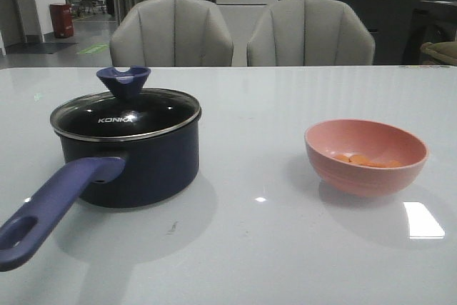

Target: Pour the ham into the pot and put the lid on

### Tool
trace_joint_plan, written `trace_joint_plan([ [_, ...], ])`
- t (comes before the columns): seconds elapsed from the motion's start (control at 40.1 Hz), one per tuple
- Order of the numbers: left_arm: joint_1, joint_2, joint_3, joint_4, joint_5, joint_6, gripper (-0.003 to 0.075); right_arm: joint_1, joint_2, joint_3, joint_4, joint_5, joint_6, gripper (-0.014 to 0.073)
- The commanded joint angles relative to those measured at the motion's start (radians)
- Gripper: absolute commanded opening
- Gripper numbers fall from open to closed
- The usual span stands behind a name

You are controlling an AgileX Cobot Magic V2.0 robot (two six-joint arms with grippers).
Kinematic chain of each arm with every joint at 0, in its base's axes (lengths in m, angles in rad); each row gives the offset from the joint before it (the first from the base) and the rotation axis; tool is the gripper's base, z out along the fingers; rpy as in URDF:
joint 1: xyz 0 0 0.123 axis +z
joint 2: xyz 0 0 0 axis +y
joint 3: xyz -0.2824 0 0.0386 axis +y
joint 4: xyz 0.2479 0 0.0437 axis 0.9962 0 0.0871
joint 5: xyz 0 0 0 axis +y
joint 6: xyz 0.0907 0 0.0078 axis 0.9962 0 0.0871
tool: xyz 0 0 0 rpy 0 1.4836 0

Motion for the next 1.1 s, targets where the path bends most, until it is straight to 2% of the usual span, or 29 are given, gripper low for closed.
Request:
trace_joint_plan([
  [0.0, 0.002, -0.009, 0.02, -0.002, -0.081, -0.009, 0.0113, -0.008, -0.018, -0.006, 0.002, -0.076, -0.006, 0.0161],
  [0.774, 0.002, -0.009, 0.02, -0.002, -0.081, -0.009, 0.0113, -0.008, -0.018, -0.006, 0.002, -0.076, -0.006, 0.0161],
  [0.973, 0.002, -0.009, 0.02, -0.002, -0.183, -0.009, 0.0113, -0.008, -0.018, -0.006, 0.002, -0.076, -0.006, 0.0161],
  [1.073, 0.002, -0.007, 0.012, -0.002, -0.276, -0.009, 0.0113, -0.008, -0.018, -0.006, 0.002, -0.076, -0.006, 0.0161],
])
